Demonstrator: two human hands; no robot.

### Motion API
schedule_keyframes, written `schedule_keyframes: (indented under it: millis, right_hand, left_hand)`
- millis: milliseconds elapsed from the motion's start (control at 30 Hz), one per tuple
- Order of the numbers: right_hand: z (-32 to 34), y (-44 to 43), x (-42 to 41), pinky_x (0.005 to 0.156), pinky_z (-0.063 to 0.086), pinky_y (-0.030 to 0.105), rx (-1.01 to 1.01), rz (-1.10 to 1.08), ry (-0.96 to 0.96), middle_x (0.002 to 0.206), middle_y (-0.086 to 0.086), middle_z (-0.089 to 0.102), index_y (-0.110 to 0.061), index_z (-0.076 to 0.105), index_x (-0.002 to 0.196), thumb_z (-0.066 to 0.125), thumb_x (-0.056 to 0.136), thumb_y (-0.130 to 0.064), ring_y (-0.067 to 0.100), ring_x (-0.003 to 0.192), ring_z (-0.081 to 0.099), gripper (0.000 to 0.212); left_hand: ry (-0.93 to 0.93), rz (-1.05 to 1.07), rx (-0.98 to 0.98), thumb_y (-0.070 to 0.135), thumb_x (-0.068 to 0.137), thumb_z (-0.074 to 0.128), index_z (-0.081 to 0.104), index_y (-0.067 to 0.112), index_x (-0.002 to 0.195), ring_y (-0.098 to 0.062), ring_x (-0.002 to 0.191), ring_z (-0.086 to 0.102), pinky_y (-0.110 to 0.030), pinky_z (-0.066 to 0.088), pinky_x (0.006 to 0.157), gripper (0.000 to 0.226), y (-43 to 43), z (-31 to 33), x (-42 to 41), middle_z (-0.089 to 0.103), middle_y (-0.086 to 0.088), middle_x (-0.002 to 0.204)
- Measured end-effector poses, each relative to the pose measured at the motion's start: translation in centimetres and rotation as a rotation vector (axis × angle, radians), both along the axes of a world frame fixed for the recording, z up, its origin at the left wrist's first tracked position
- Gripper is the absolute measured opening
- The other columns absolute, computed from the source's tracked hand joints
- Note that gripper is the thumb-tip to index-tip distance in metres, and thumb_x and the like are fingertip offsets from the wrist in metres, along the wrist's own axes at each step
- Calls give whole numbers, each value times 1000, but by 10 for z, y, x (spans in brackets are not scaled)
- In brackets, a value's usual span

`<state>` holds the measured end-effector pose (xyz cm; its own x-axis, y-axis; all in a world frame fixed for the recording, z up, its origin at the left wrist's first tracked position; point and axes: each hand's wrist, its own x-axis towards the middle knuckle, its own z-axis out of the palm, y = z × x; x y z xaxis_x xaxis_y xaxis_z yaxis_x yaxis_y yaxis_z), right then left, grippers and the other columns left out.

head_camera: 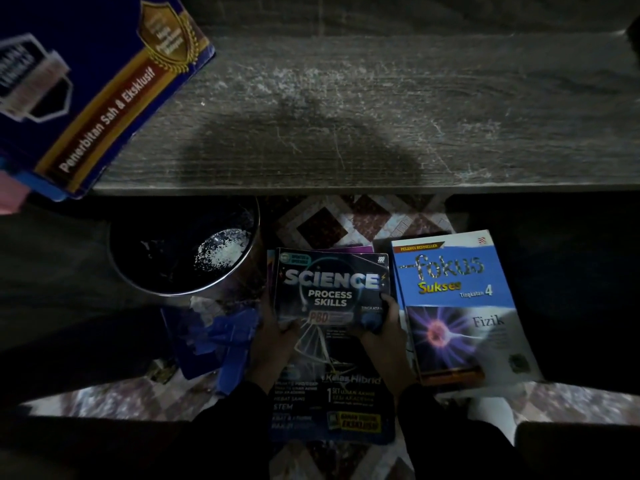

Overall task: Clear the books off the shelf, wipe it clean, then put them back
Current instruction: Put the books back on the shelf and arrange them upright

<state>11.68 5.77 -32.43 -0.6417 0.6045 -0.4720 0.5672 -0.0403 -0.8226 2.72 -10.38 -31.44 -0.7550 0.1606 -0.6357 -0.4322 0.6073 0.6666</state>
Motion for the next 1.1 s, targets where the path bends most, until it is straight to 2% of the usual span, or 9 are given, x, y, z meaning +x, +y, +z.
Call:
schedule_keyframes:
  millis: [167,300,400,567,667,800,900,1000,1100]
  right_hand:
    - [5,10,-4,79,52,22,-248,-63,62,112,-7,61,-29,37,138,81,71,-7,0,92,60,83]
    - [3,20,-2,90,53,47,-392,-94,104,123,7,63,-28,38,142,76,71,5,25,104,63,87]
    - [10,21,-3,96,49,49,-427,-89,115,124,10,62,-27,34,144,78,70,1,30,111,61,90]
    - [17,26,6,87,55,42,-415,24,110,126,4,60,-39,33,141,80,62,-29,20,108,63,93]
    - [19,24,13,78,52,19,-417,96,111,127,-5,59,-33,32,143,70,80,-15,1,103,63,76]
    - [33,26,11,74,54,26,-556,144,72,100,-9,73,-35,56,112,67,82,-19,10,92,70,36]
    - [35,26,8,81,57,36,-489,49,130,113,-2,69,-50,47,113,69,81,-18,17,101,68,50]
    - [34,17,6,71,54,19,-407,42,131,109,-13,65,-39,50,115,65,87,-22,3,95,66,36]
    - [33,13,6,86,47,18,-417,75,69,135,-13,50,-38,35,140,67,81,-44,6,117,53,67]
  left_hand:
    - [48,-45,152,26,77,78,6,59,141,-17,124,51,-39,43,101,102,-4,11,-8,52,10,134]
    - [27,43,268,62,48,84,8,70,134,-13,129,46,-49,39,106,115,-8,3,-7,47,14,140]
    - [54,-10,308,49,60,85,0,69,134,-11,133,41,-38,38,107,114,-3,20,-7,34,10,151]
    - [-140,154,472,-5,79,66,26,44,141,-6,94,67,-23,54,73,89,-8,30,-18,65,9,117]
    - [-245,181,524,3,74,69,36,38,143,-24,108,64,-42,51,92,84,-17,35,-29,65,-1,122]
    - [-342,168,584,7,76,68,40,36,141,-31,109,63,-46,52,89,76,-21,36,-36,64,-7,124]
    - [-406,212,585,8,78,64,47,28,136,-28,93,68,-38,58,74,63,-23,38,-34,66,-12,120]
    - [-497,273,563,14,76,63,54,16,130,-25,79,71,-33,58,63,55,-30,36,-31,72,-13,103]
    - [-585,305,551,18,77,61,60,9,123,-23,72,72,-29,57,56,48,-36,38,-31,74,-11,89]
